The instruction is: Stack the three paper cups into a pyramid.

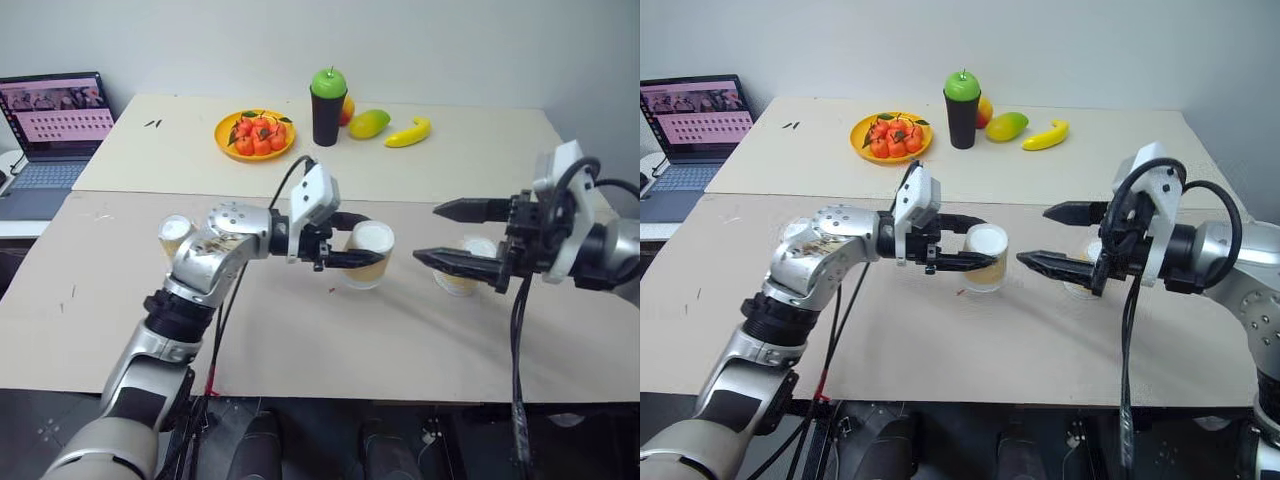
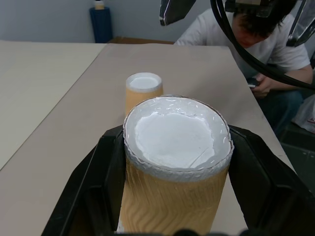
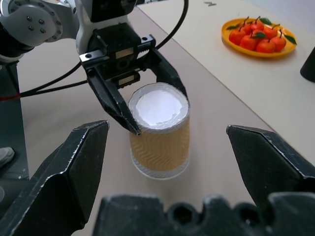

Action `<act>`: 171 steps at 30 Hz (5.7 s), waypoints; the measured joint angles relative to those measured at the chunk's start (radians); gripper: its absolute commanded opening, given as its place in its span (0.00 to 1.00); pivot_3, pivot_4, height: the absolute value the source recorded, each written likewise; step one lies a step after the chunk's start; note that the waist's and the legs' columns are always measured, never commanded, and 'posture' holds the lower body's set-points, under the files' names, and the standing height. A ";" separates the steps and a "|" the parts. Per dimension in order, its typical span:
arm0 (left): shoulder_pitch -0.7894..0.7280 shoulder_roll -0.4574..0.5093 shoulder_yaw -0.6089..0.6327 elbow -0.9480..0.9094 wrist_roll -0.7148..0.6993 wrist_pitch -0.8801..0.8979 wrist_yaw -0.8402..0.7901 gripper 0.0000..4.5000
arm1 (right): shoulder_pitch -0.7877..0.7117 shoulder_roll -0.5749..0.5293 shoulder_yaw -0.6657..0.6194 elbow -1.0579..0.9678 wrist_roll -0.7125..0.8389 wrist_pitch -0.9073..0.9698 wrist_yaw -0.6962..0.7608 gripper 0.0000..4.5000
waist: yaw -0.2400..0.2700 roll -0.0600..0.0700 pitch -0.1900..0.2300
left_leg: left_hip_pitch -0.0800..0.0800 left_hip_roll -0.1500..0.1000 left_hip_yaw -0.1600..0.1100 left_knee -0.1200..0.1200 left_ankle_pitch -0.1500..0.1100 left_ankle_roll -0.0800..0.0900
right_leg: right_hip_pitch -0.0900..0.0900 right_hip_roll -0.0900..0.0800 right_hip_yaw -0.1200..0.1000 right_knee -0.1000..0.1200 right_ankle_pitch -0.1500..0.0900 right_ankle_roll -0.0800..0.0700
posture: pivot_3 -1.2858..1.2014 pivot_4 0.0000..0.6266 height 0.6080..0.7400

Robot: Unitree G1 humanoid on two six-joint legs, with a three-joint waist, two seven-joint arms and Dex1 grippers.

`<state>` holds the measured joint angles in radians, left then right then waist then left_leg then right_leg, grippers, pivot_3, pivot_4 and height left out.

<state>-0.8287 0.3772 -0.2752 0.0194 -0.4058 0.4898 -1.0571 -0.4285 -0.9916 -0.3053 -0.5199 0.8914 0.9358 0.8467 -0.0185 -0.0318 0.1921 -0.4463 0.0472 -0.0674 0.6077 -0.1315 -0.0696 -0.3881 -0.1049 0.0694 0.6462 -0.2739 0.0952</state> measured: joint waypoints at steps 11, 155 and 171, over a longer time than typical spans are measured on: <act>0.050 -0.093 -0.047 0.105 0.102 -0.108 0.020 0.59 | 0.093 -0.078 -0.025 -0.041 0.025 0.008 0.026 1.00 | 0.004 0.000 0.000 | 0.000 0.000 0.000 0.000 0.000 0.000 | 0.000 0.000 0.000 0.000 0.000 0.000 | 0.52 0.24 0.96; 0.527 0.168 0.309 -0.204 0.016 -0.152 0.268 0.60 | -0.251 -0.043 0.096 0.362 -0.167 -0.162 0.241 1.00 | 0.001 0.001 0.000 | 0.001 0.001 0.001 -0.001 0.001 -0.001 | 0.000 0.000 0.001 -0.001 0.001 -0.001 | 0.52 0.24 0.96; 0.367 0.075 0.157 -0.042 0.016 -0.181 0.079 0.60 | -0.130 -0.082 -0.040 0.213 -0.094 -0.072 0.151 1.00 | 0.002 0.001 0.000 | 0.001 0.001 0.001 0.000 0.000 -0.001 | 0.000 0.000 0.001 0.000 0.001 0.000 | 0.52 0.24 0.96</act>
<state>-0.4620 0.4527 -0.1184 -0.0226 -0.3902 0.3092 -0.9782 -0.5582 -1.0736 -0.3451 -0.3066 0.7974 0.8643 0.9979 -0.0161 -0.0306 0.1916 -0.4455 0.0478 -0.0661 0.6075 -0.1311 -0.0704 -0.3880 -0.1047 0.0703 0.6459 -0.2733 0.0948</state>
